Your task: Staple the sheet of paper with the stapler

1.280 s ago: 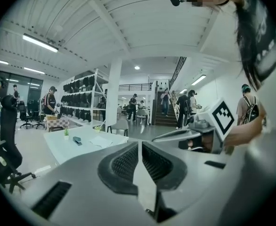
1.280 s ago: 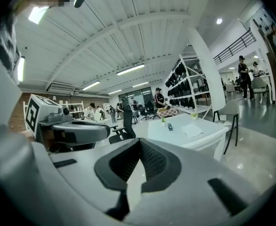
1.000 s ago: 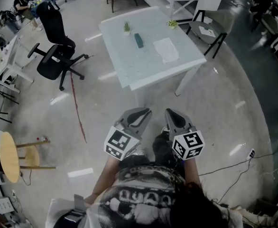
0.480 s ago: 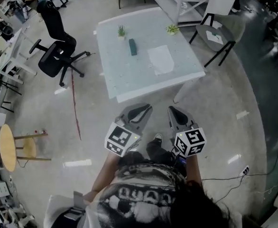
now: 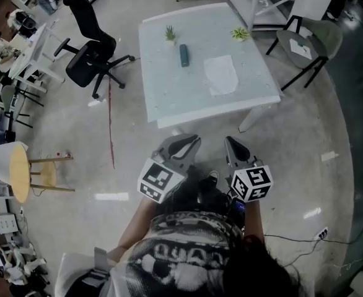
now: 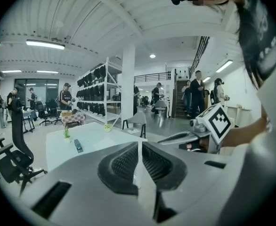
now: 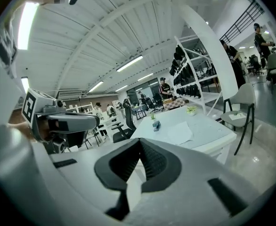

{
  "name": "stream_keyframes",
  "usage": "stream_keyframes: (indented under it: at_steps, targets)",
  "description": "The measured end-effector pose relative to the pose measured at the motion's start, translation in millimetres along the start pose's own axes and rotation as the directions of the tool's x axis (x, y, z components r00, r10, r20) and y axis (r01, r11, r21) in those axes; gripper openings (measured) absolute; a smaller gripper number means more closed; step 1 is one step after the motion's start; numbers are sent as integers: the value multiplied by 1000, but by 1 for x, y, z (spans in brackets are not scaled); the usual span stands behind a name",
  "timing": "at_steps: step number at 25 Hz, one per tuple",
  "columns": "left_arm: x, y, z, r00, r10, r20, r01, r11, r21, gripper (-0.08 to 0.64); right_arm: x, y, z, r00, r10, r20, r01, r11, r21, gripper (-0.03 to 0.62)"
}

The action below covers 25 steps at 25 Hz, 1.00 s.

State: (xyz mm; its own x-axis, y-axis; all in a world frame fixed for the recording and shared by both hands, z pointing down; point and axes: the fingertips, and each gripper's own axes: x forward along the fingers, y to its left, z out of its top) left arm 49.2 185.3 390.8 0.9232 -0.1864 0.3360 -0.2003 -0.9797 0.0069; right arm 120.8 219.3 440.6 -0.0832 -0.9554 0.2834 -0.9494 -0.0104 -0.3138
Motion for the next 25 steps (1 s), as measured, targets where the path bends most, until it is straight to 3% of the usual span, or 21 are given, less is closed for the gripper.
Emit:
stream_keyframes:
  at_steps: [7,15,22,25]
  targets:
    - [12,7,-7,999,-14,-42,14,1000,-1,23,12,-9,-12,1000,4,-27,-3,999,34,-8]
    - [58,27,3,996,-85,-17,86,996,5,23,38,-46,-13,997,-52,-62,55,998,40,-8]
    - [89,87,12,994,-108,-6,108,994,15,23,102,-91,-3,987,-110,-116,113,993,21,-5]
    - [107,122,20,994,-109,10,109,994,26,23,141,-117,1,981,-124,-152,125,992,-8,38]
